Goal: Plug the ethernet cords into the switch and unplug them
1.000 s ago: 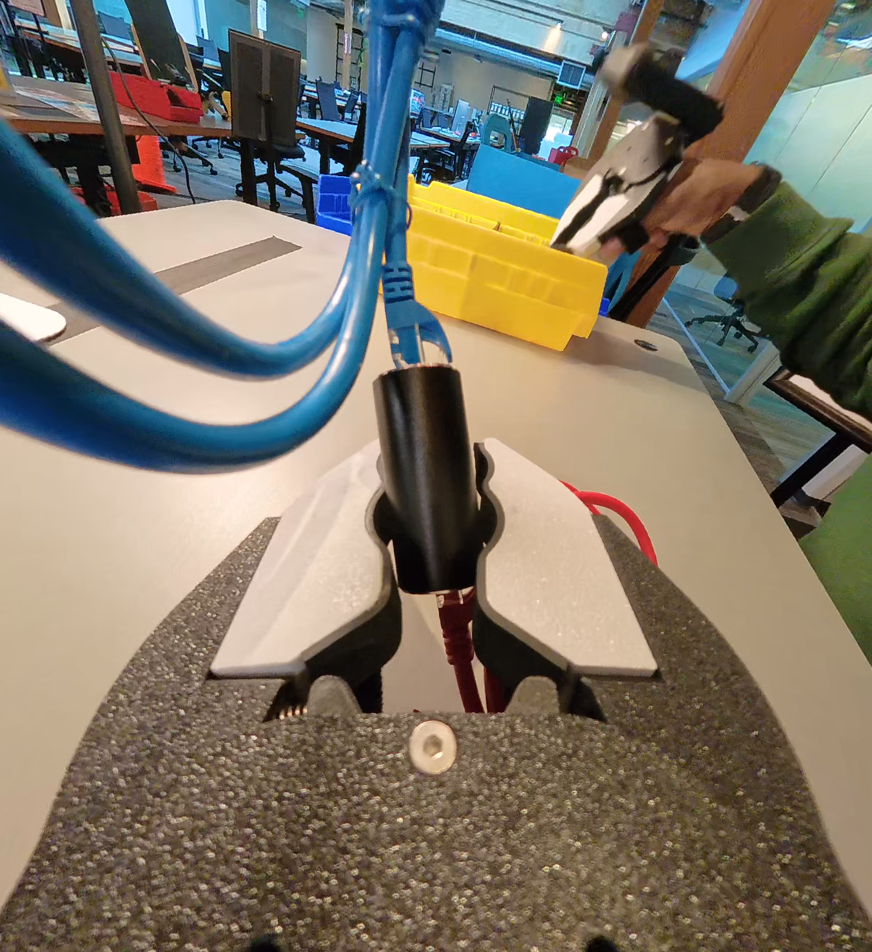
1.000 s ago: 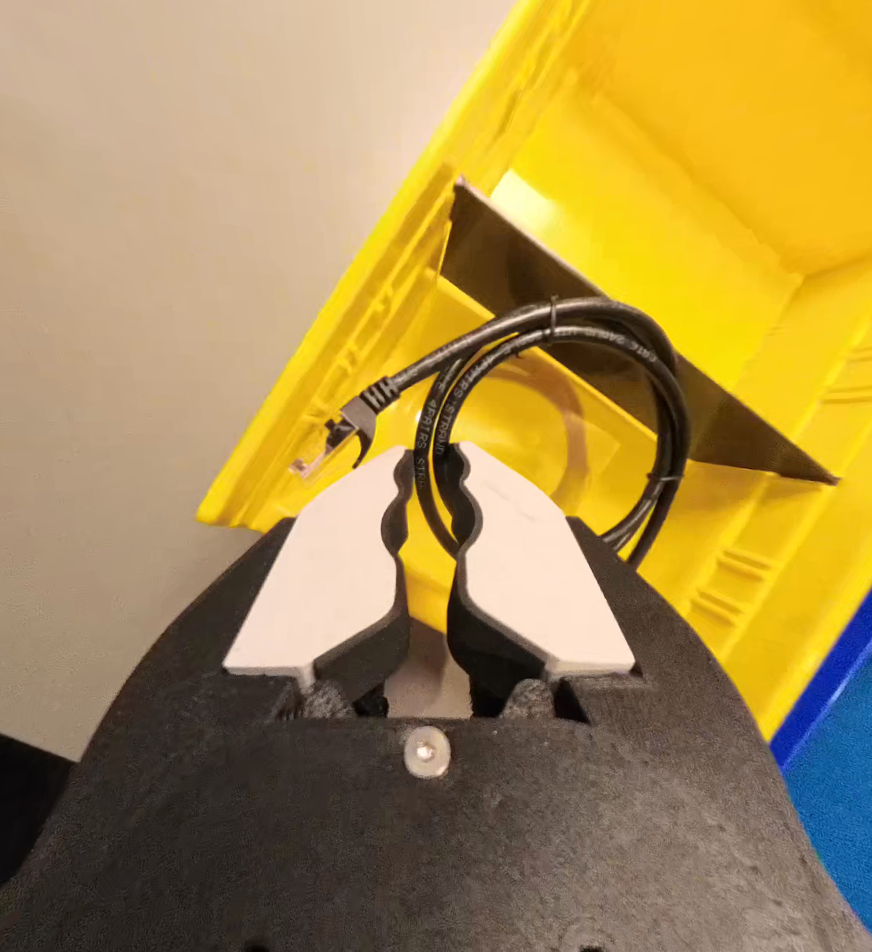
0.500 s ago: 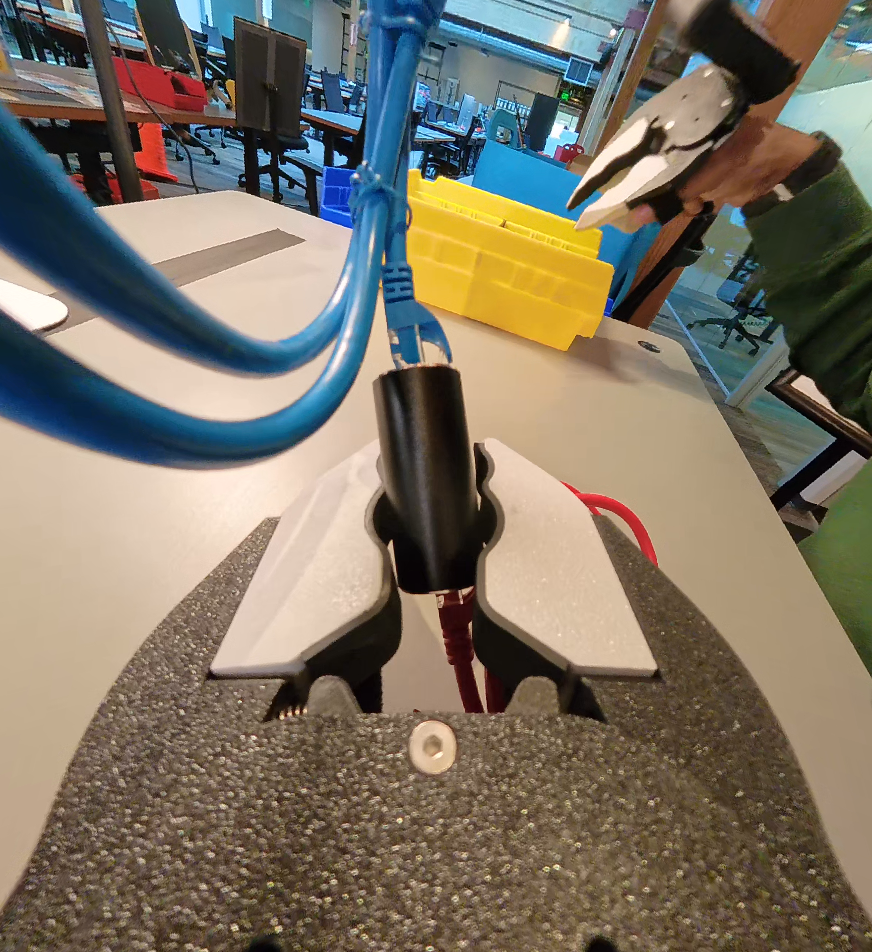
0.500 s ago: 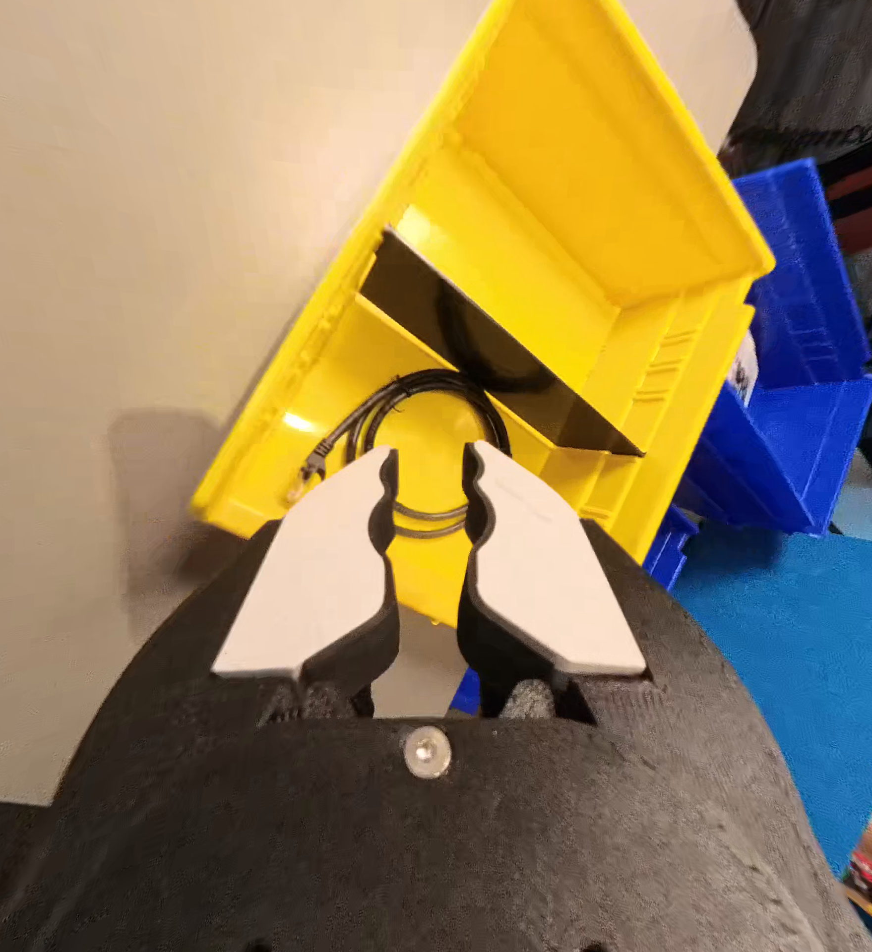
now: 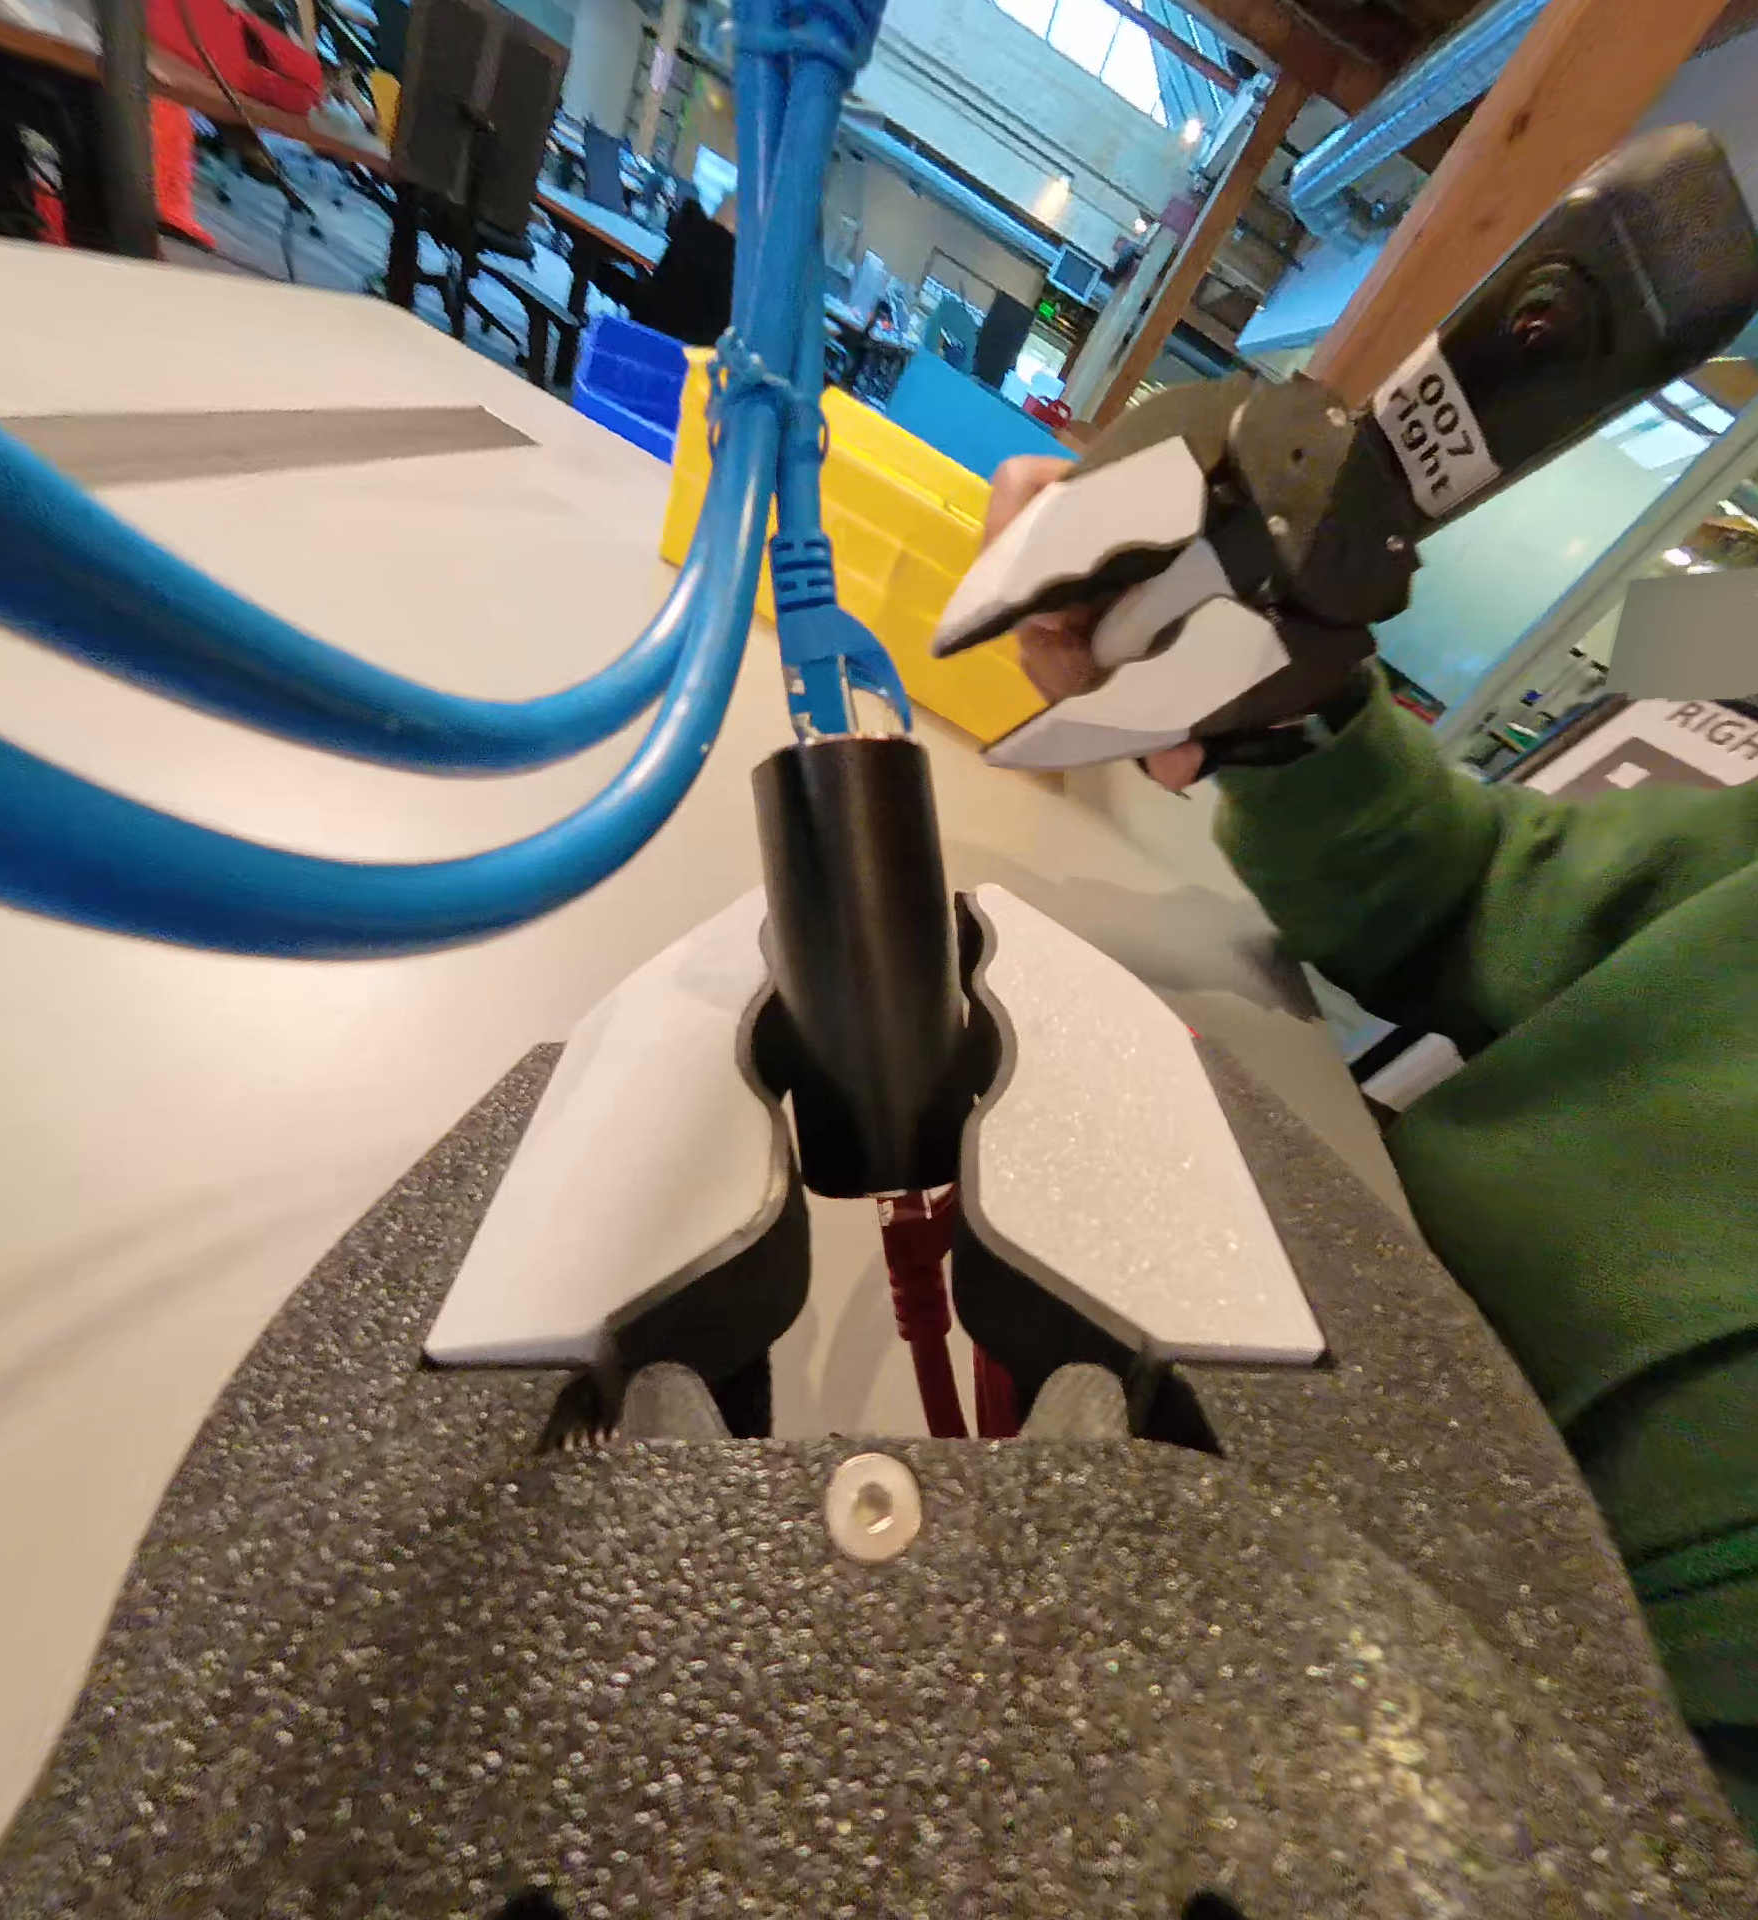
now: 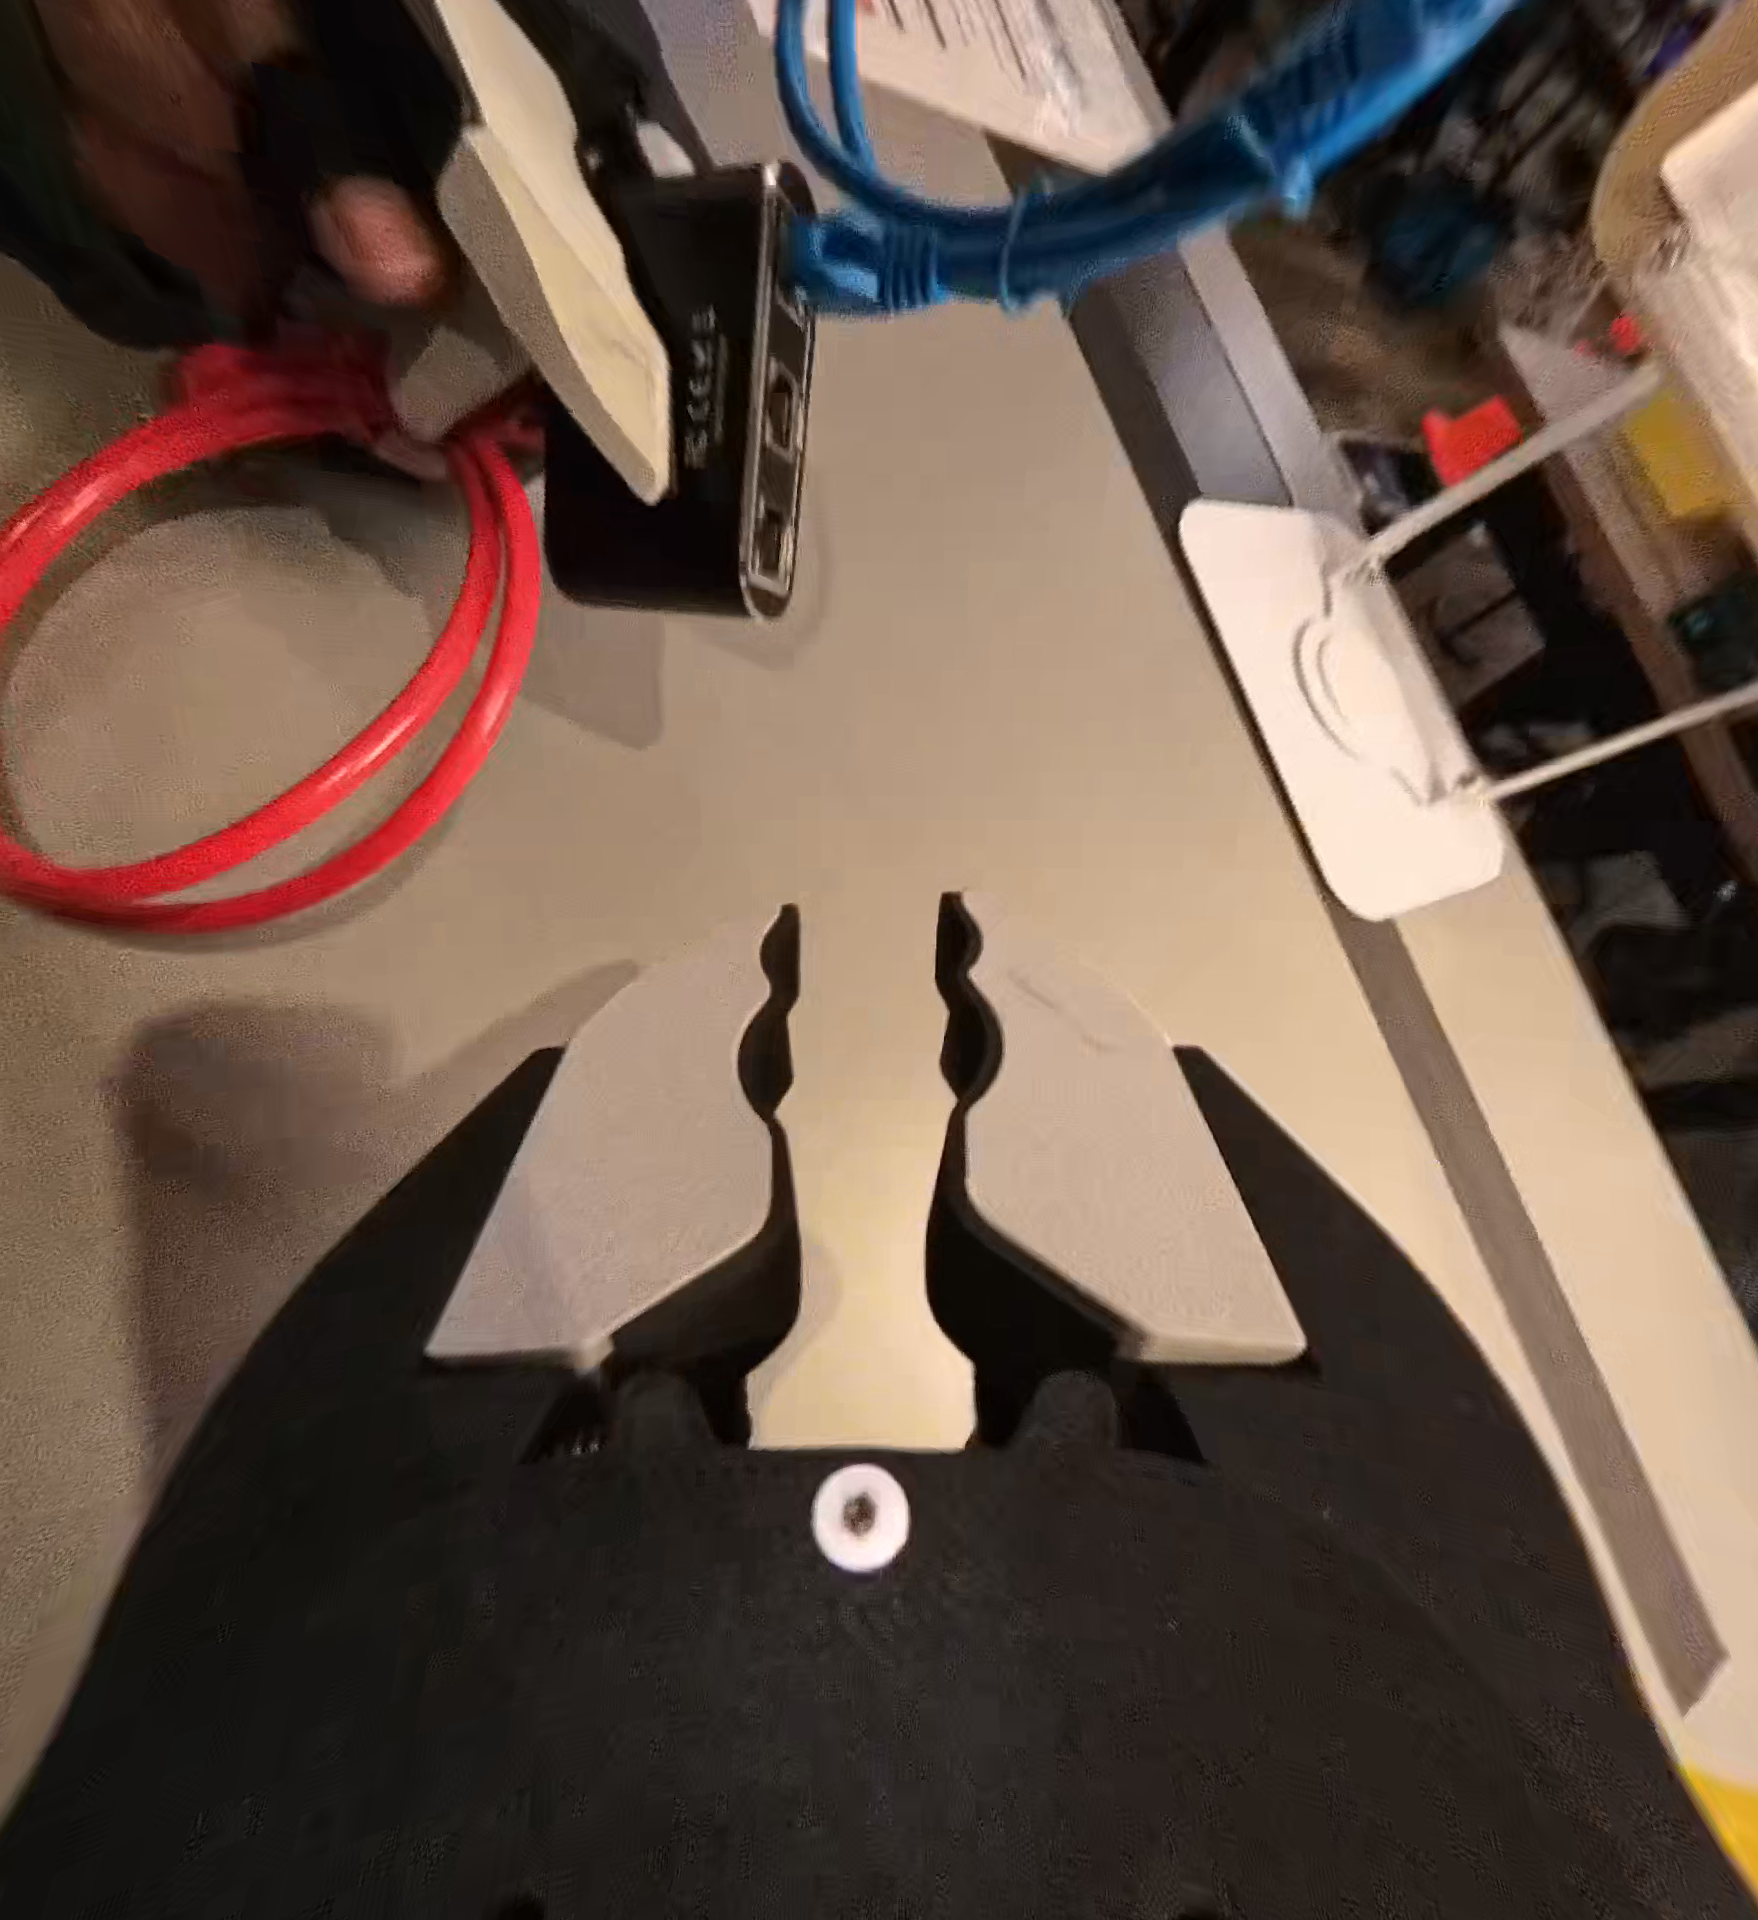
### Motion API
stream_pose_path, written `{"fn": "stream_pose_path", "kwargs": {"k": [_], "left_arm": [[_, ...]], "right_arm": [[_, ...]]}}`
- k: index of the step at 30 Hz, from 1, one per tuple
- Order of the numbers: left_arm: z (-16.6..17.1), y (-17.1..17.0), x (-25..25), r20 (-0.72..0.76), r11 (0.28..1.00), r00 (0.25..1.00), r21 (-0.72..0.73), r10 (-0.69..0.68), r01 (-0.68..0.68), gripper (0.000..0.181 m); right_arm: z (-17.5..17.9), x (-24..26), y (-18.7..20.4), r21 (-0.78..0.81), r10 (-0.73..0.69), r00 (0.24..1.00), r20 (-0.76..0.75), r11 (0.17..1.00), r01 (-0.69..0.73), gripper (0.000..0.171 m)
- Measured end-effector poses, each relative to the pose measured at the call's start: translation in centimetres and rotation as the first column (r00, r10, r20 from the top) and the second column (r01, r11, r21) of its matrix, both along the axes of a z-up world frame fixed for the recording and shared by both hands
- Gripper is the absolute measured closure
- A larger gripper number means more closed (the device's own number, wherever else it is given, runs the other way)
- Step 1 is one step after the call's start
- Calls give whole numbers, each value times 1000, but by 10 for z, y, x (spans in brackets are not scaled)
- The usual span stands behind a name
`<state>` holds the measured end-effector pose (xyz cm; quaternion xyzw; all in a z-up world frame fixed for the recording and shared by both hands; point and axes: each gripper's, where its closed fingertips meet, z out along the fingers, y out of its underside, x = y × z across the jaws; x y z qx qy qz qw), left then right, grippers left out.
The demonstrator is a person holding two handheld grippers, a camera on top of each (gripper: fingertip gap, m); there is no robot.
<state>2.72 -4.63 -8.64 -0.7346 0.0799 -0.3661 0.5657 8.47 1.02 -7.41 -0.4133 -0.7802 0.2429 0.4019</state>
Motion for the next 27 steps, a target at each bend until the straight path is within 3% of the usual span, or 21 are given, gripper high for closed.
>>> {"fn": "stream_pose_path", "kwargs": {"k": [5, 10, 12, 15, 17, 21, 27], "left_arm": [[-18, -5, 17, 28, 982, 994, -154, -110, 113, 152], [-28, -4, 19, -71, 977, 993, -195, -96, 81, 153], [-35, -2, 12, -216, 982, 975, -191, -57, 15, 152], [-45, 1, -9, -478, 982, 878, -154, 24, -111, 153], [-40, 3, -22, -573, 979, 815, -105, 83, -173, 153], [-24, 1, -29, -637, 984, 761, -28, 119, -177, 153], [-48, -6, -8, -685, 988, 728, -121, -16, -92, 153]], "right_arm": [[9, -44, -22, 231, 184, 961, -208, 964, -134, 144], [15, -48, -46, 353, 334, 891, -306, 910, -220, 145], [12, -47, -49, 370, 346, 885, -312, 902, -223, 145], [9, -45, -48, 392, 335, 880, -336, 900, -193, 146], [7, -43, -49, 386, 330, 877, -349, 904, -187, 146], [4, -44, -52, 420, 321, 872, -370, 895, -152, 146], [1, -46, -68, 475, 356, 866, -351, 865, -163, 146]]}}
